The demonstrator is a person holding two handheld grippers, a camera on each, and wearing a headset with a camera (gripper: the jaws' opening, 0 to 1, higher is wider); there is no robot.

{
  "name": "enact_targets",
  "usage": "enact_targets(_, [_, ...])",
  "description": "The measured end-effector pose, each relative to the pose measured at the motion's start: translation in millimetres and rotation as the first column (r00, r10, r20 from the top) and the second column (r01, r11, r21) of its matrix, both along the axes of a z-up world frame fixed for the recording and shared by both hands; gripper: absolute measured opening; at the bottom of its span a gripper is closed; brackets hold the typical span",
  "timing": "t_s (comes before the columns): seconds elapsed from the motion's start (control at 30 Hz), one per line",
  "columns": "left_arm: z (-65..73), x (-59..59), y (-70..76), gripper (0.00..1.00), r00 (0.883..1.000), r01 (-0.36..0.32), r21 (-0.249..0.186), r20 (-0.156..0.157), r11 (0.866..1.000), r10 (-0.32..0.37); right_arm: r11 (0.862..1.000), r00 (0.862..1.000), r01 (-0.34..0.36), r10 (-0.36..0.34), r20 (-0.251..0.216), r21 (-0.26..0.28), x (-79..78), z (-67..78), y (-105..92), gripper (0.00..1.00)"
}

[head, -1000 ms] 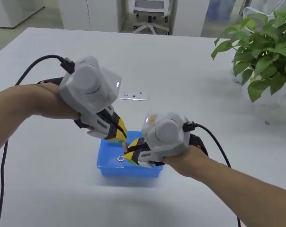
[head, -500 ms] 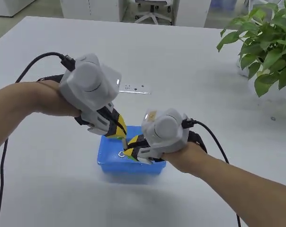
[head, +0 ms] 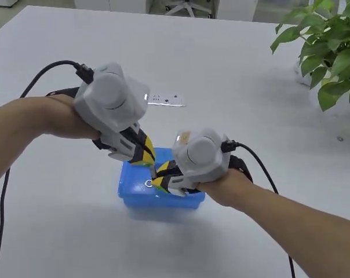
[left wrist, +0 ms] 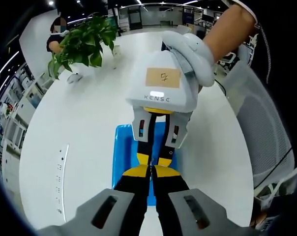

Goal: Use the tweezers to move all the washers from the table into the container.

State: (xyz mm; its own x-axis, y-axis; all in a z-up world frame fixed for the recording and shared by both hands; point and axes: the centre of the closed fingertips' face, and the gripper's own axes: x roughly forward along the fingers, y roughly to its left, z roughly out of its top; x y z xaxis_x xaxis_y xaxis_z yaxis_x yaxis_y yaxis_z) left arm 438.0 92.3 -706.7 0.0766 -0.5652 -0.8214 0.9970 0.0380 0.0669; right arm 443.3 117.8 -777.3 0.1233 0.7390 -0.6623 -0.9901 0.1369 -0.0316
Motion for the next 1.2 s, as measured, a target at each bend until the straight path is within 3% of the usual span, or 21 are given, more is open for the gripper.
enact_targets(0.23, [-3.9, 1.0, 3.1, 0.06, 1.000, -0.004, 0.002, -0.003, 1.000, 0.004, 1.000, 1.000, -0.009, 0.009, -0.004, -0.009, 0.7, -4.7, 2.7, 0.11])
enact_targets(0.67, [0.5, -2.7, 3.8, 0.06, 1.000, -0.001, -0.001, -0.001, 1.000, 0.001, 1.000, 1.000, -0.015, 0.015, 0.002, -0.010, -1.5, -0.4, 2.6, 0.11])
enact_targets(1.2, [26.0, -12.1, -4.0, 0.06, 1.000, 0.006, -0.011, 0.025, 1.000, -0.006, 1.000, 0.999, -0.017, 0.016, 0.037, 0.024, -9.5, 25.1, -4.1, 0.08])
